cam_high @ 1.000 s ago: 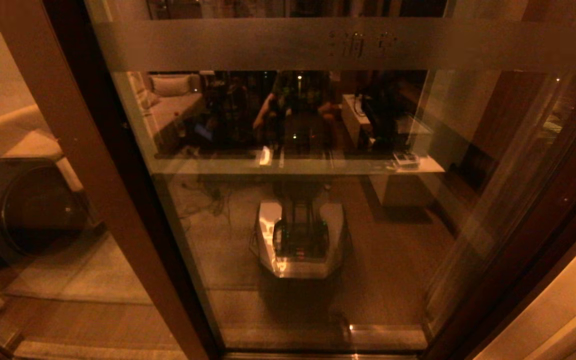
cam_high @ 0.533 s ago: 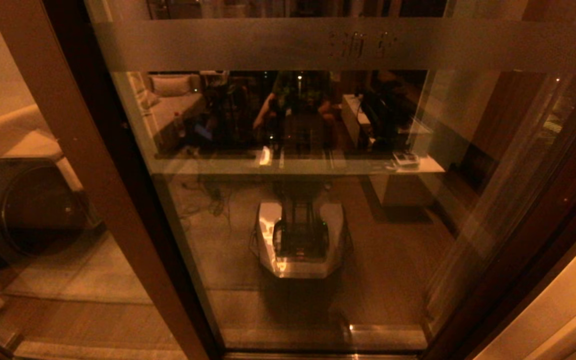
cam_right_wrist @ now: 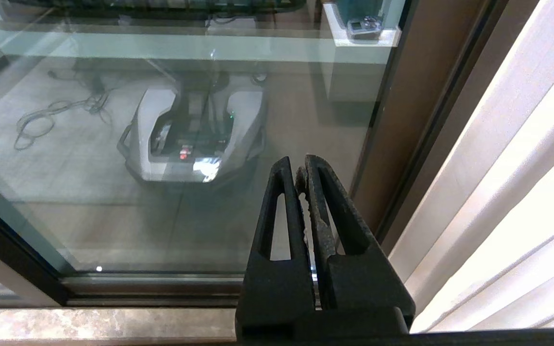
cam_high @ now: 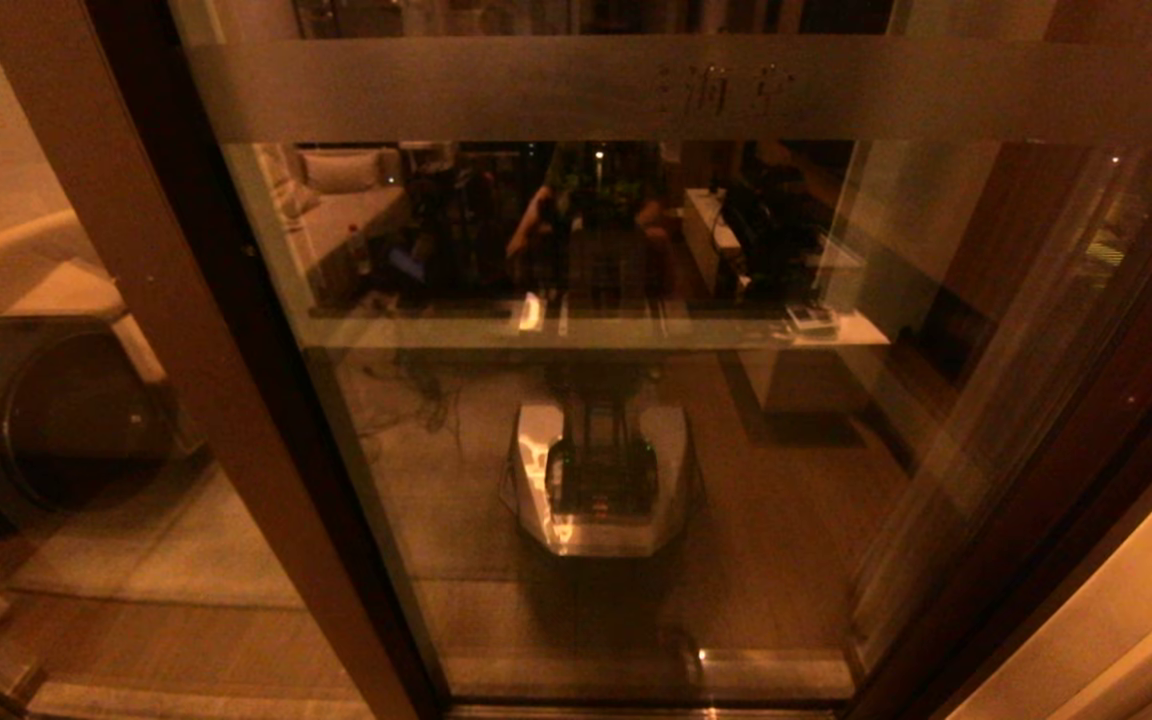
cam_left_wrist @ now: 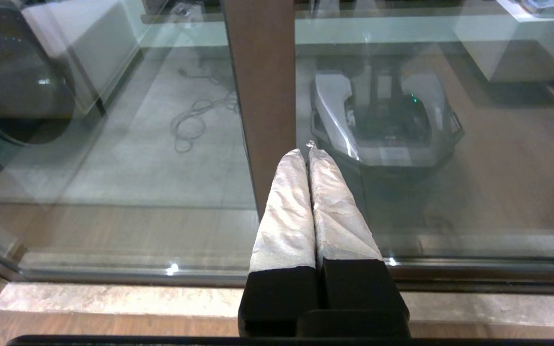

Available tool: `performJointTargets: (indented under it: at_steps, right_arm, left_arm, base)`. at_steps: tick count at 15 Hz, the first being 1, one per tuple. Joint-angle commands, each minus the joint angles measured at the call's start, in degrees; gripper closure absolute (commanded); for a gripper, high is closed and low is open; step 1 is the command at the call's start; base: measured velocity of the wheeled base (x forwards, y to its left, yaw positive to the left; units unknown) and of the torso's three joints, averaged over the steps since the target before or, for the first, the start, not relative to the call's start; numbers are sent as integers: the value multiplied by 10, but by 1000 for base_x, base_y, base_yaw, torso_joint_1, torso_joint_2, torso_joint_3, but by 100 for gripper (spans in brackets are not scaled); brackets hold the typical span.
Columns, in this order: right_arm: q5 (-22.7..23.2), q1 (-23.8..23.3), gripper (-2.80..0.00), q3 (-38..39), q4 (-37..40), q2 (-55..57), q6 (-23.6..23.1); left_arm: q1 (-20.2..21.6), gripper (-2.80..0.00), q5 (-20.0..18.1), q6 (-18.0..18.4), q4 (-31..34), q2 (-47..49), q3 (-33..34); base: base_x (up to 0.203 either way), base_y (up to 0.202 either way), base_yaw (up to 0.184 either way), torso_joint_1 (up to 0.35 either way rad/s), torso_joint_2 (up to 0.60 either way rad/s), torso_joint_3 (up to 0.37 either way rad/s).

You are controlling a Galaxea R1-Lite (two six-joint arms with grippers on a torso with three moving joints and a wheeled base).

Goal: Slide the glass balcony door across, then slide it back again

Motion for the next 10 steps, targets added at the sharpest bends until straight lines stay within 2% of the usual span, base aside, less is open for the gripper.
performJointTargets:
  at_steps: [1,6,10]
  right_arm:
    - [1,0,0,1,2,1,-1]
    - [2,0,0,1,2,1,-3]
    - [0,0,0,0,2,1,22]
  left_arm:
    - [0,0,0,0,1,0,0]
    - [0,0,0,0,1,0,0]
    - [0,0,0,0,1,0,0]
  base:
    - [0,0,0,0,0,0]
    - [0,0,0,0,0,0]
    - [0,0,0,0,0,0]
